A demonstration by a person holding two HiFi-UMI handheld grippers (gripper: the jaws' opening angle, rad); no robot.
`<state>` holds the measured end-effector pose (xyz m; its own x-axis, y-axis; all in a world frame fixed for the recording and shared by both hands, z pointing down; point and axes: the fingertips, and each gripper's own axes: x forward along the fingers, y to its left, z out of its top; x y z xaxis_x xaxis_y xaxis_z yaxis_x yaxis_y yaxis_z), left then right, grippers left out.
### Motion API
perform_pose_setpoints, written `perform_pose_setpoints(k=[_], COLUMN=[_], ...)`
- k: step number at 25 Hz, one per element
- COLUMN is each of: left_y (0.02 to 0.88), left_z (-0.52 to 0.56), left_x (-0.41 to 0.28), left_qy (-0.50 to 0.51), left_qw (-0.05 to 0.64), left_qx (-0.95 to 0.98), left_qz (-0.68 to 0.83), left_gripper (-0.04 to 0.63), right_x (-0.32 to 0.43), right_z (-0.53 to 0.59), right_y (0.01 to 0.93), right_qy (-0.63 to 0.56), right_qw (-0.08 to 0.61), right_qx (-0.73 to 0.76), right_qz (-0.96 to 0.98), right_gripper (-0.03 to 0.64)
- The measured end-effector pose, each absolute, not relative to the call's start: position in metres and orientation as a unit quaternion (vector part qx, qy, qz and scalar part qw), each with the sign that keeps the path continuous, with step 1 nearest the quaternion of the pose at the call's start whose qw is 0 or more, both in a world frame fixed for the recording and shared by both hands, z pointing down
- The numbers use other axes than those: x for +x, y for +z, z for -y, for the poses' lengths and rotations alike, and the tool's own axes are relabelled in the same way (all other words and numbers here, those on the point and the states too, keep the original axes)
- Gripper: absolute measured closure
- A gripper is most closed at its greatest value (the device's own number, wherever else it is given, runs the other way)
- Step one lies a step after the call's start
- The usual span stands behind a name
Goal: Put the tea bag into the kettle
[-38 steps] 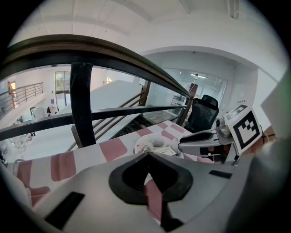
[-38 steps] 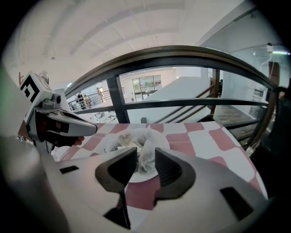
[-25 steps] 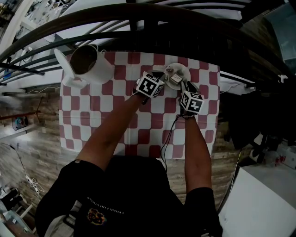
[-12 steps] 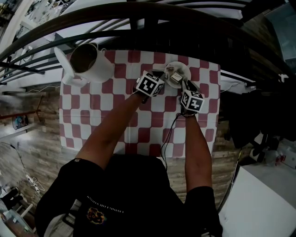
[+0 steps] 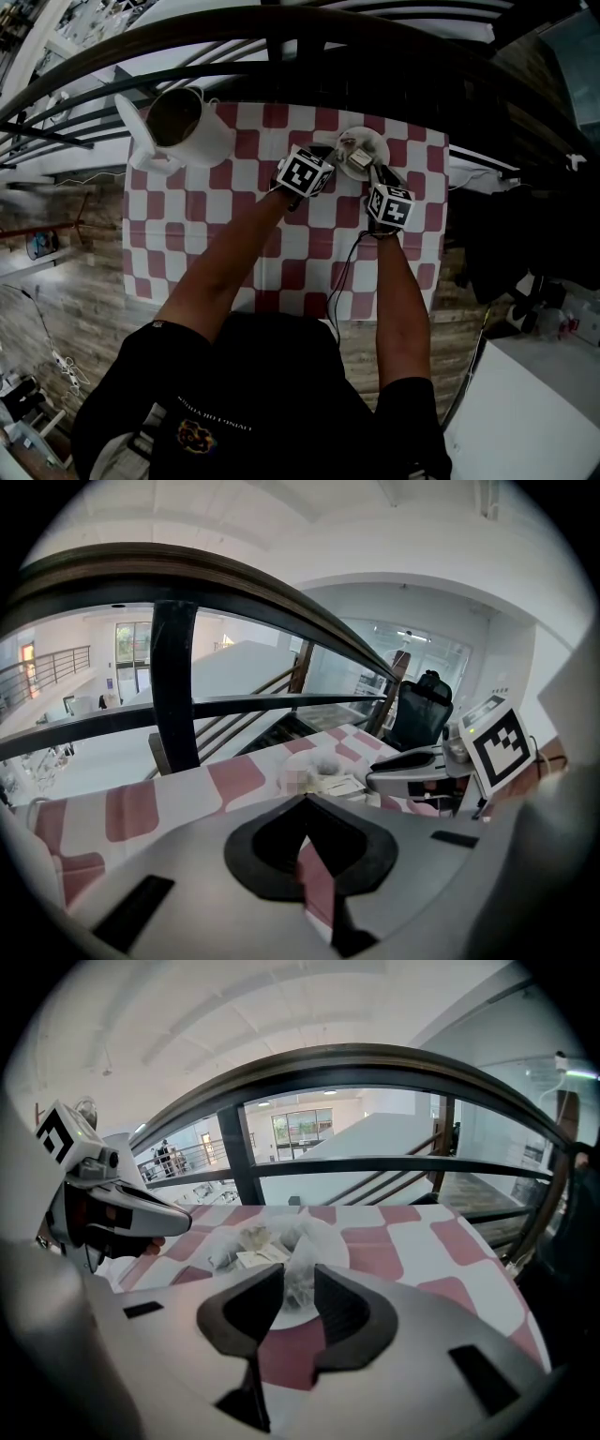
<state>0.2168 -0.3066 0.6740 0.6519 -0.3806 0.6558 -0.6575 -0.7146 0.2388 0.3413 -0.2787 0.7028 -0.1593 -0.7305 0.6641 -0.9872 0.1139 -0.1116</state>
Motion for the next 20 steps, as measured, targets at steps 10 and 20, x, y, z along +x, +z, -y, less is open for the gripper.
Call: perform_pose_setpoints(k=[10,20], left_y=[0.6737,0.6693], left_z=[0.3069,0.3045], left_x=[0.213,0.214], left_qy=[0.294,0.29], left_qw=[0.236,0.237], left_qx=[0.876,0.878], left_qz=[0.3,0.299], left_gripper=[0.597,0.597], right_x=[0.3412,0.3441], right_z=[0.279,0.2777], right_y=[0.7032,0.7003], right_qy=[0.27,0.263], right_qw=[0.243,0.239], right_qx=[0.607,0.615], right_qz=[0.707,0.703], right_gripper=[0.537,0.6])
